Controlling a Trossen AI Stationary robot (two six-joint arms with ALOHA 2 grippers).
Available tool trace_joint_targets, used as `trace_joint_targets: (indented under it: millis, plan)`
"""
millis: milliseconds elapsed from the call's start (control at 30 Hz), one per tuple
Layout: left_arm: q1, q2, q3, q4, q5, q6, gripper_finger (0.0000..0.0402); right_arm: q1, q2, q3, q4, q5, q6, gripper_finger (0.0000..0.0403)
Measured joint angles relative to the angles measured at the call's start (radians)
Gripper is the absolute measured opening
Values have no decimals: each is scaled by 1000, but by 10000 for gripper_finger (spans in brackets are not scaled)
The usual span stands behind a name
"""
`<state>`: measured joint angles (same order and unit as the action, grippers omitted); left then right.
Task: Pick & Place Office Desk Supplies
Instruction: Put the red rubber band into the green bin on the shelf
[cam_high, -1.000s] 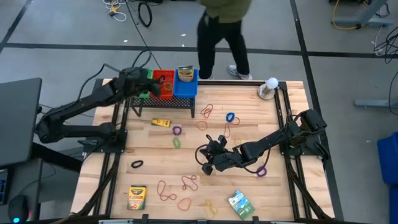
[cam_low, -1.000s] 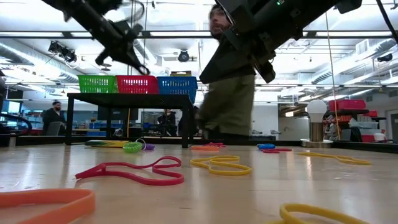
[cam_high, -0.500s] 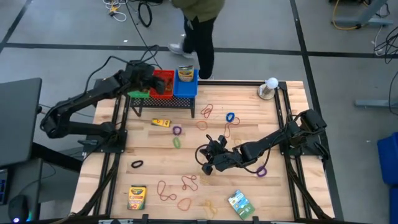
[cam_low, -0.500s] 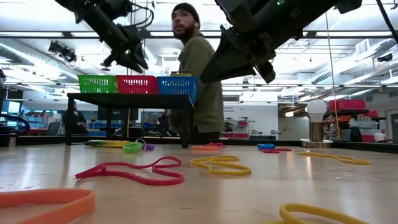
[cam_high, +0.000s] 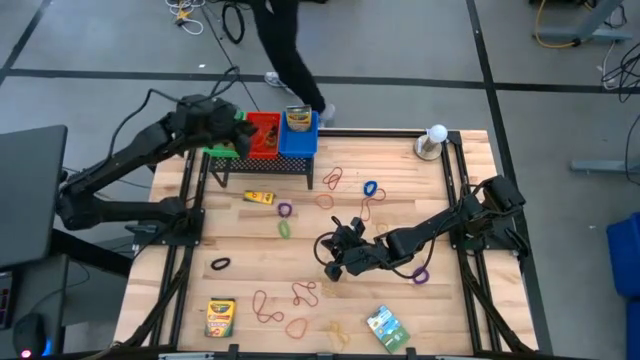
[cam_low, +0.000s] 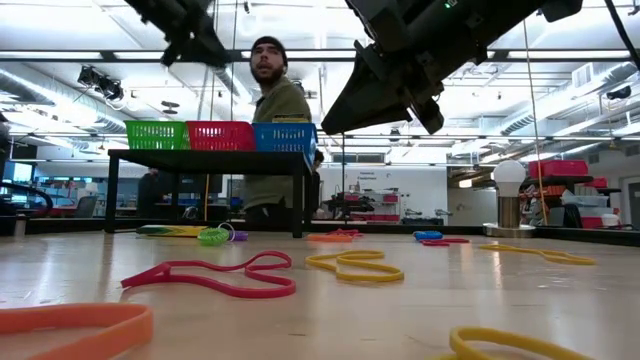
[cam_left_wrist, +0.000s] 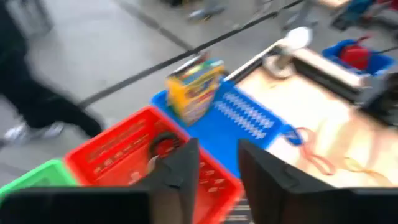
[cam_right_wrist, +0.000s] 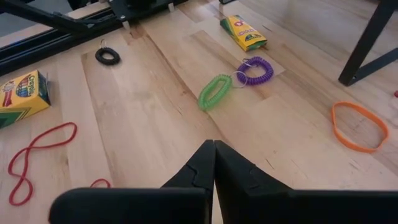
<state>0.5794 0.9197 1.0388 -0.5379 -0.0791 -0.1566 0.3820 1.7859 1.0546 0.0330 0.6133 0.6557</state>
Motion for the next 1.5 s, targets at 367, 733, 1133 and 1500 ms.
trace_joint_targets:
  millis: [367, 733, 1133, 1500]
  plan:
    - [-417, -123, -215, 217, -157, 30, 8, -4, 0, 0, 0, 14, 10, 15]
    - [-702, -33, -387, 492, -204, -73, 9, 3, -126, -1, -214, -64, 39, 5]
    - [-769, 253, -386, 674, -154, -106, 5, -55, -222, -185, -90, -281, -21, 4]
    - [-935, 369, -361, 546, -202, -271, 6, -60, -406, -396, -60, -304, -78, 4]
